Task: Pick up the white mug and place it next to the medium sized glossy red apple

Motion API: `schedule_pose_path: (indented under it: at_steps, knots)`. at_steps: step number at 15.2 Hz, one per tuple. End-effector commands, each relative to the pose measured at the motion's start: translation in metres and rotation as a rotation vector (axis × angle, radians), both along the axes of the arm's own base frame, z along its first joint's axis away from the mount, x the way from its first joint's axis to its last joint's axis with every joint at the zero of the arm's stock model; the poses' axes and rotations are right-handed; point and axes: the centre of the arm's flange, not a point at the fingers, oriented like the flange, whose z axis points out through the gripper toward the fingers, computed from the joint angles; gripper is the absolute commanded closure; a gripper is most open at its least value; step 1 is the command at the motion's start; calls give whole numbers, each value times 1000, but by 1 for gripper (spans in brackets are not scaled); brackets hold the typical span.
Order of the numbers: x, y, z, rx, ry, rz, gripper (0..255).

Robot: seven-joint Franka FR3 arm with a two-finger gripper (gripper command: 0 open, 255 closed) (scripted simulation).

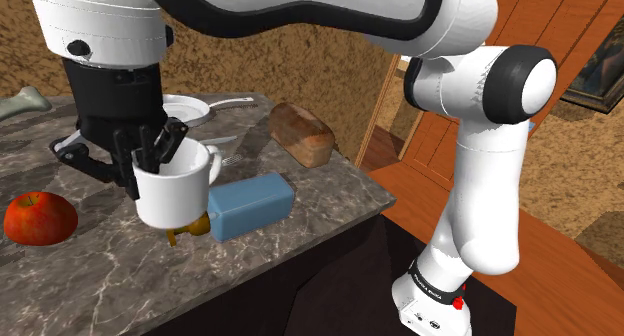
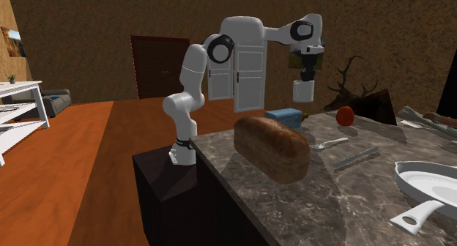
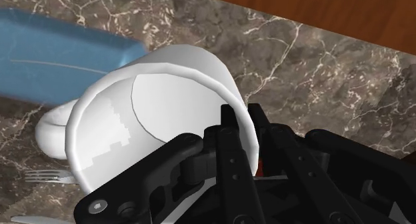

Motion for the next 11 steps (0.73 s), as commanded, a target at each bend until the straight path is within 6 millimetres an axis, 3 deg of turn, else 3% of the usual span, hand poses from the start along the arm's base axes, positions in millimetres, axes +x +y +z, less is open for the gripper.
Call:
schedule_pose_path:
  at_steps: [1, 11]
  knots:
    - [0, 1, -10, 1, 0, 0, 255]
    - [0, 1, -63, 1, 0, 0, 255]
